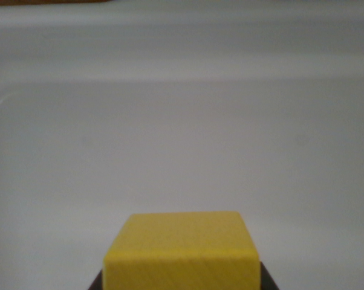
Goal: Pick yellow cube
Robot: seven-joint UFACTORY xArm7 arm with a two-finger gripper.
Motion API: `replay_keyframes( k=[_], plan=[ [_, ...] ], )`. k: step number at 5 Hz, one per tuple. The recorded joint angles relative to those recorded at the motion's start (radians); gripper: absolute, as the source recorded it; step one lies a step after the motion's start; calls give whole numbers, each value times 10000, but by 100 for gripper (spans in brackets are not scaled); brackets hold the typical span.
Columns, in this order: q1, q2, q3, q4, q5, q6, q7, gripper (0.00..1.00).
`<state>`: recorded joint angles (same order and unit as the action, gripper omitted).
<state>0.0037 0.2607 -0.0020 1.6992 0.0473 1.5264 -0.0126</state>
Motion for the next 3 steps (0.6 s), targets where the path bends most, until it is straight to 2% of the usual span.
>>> replay_keyframes(
  k=[1,2,3],
  plan=[
    [-1,-80,-2,169,-5,249,12,100],
    [-1,-80,-2,169,-5,249,12,100],
    [-1,-147,-3,313,-9,460,22,100]
  ],
)
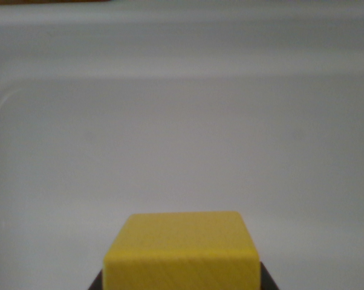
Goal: Pick yellow cube
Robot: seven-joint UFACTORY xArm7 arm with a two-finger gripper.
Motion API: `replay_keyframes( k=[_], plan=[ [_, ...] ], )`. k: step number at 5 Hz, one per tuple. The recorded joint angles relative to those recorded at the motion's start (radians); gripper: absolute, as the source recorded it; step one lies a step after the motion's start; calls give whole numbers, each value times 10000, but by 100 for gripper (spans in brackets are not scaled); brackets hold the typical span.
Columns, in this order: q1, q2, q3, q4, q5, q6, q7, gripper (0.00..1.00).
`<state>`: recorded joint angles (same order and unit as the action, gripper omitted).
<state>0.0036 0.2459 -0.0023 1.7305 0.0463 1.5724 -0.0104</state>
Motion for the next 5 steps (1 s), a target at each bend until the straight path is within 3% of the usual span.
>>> replay_keyframes(
  k=[5],
  plan=[
    [-1,-77,-1,165,-5,242,11,100]
  ],
)
